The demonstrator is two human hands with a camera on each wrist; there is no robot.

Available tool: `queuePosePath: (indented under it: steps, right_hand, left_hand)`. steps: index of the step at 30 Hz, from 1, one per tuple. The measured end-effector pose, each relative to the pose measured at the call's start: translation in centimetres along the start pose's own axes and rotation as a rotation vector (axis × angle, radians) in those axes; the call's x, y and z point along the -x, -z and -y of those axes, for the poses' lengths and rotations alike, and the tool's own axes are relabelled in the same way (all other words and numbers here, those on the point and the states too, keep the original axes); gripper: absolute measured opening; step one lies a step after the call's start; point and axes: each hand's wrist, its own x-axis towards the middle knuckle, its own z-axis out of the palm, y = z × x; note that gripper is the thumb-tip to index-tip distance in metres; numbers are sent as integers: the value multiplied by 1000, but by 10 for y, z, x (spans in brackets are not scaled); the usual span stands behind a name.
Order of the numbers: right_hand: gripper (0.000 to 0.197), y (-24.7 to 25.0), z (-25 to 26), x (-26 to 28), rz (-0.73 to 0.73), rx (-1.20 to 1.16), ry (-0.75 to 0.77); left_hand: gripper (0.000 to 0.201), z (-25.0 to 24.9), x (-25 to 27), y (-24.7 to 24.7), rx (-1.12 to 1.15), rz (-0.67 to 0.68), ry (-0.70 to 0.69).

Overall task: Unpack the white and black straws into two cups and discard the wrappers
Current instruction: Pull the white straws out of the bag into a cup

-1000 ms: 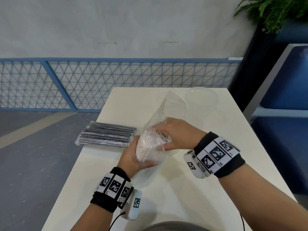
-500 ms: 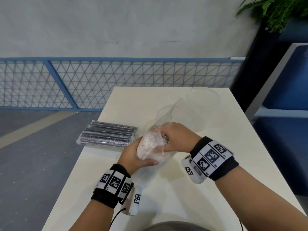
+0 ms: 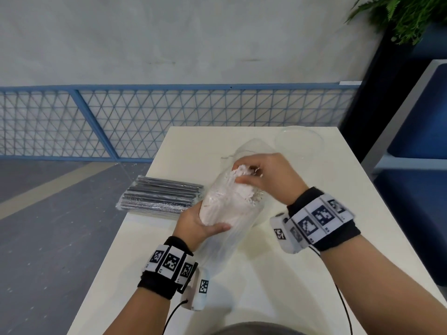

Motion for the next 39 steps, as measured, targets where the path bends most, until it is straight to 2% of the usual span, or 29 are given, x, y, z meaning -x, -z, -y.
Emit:
queuePosePath:
  steps: [3, 5, 7, 9, 13, 17, 21, 27, 29, 32, 35, 39]
  right_hand:
    - [16, 18, -3, -3, -26, -35, -11]
    - [28, 12, -4, -1, -75, -96, -50]
    - [49, -4, -4, 6, -177, -293, -162]
    - [57, -25, -1, 14, -205, -438, -267]
    - [42, -55, 7, 15, -283, -581, -354]
    - [34, -64, 15, 8, -314, -712, -318]
    - [26, -57, 19, 1, -342, -791, -293]
    - [35, -34, 19, -14, -409, -831, -219]
    - [33, -33, 15, -13, -423, -897, -237]
    - [46, -42, 11, -9, -390, -938, -336]
    - [39, -50, 11, -6, -321, -982, -379]
    - [34, -49, 13, -12, -369, -991, -346]
  left_hand:
    - [46, 1, 1, -3, -23, -8, -15]
    - [44, 0, 2, -5, -4, -37, -2]
    - [44, 1, 1, -7, 36, -93, 23]
    - [45, 2, 0, -9, 66, -125, 24]
    - [48, -8, 3, -14, 31, -86, -27]
    - [60, -16, 0, -14, 54, -92, -44]
    - [47, -16, -2, -11, 69, -110, -31]
    - [41, -13, -3, -11, 108, -134, -20]
    - [40, -12, -3, -12, 124, -127, -17]
    - [37, -11, -4, -12, 153, -122, -14]
    - [38, -12, -5, -11, 155, -108, -19]
    - [38, -11, -7, -12, 166, -133, -21]
